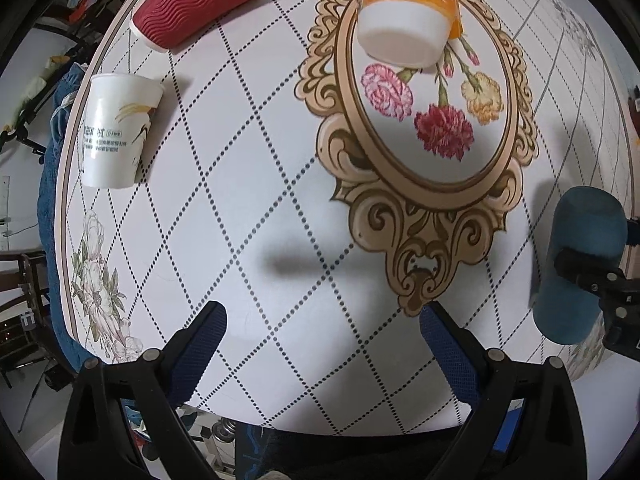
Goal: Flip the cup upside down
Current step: 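Set the teal cup upside down on the table and open the right tool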
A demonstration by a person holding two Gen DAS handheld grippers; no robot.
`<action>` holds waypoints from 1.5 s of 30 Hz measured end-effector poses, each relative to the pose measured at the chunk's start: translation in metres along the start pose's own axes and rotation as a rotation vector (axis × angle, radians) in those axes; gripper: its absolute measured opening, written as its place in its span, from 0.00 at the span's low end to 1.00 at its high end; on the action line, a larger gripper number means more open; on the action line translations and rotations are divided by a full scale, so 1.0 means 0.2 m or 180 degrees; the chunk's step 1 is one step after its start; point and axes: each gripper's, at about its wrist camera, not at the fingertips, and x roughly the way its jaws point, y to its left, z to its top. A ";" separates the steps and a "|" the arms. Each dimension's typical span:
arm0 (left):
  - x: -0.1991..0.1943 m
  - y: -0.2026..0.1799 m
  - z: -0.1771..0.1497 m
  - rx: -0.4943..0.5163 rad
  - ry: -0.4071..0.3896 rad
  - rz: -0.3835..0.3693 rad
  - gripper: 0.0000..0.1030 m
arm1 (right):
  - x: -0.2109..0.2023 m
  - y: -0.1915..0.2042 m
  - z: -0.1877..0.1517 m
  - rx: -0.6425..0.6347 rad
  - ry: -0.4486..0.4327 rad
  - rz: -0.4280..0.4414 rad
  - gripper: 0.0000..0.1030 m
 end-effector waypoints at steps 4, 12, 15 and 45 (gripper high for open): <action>-0.02 0.03 0.05 -0.0031 -0.0027 -0.0007 0.96 | -0.15 -0.06 0.00 0.0206 -0.0503 0.0043 0.69; -0.04 0.06 0.16 -0.0025 -0.0034 0.0029 0.96 | -0.22 0.03 0.02 0.0435 -0.1632 -0.0108 0.69; -0.02 0.07 0.17 0.0001 -0.0033 0.0042 0.96 | -0.16 0.11 0.03 0.0406 -0.1866 -0.0195 0.69; -0.46 0.02 -0.10 0.0459 -0.0835 -0.0063 0.96 | -0.38 0.26 -0.45 0.1111 -0.1415 -0.0822 0.93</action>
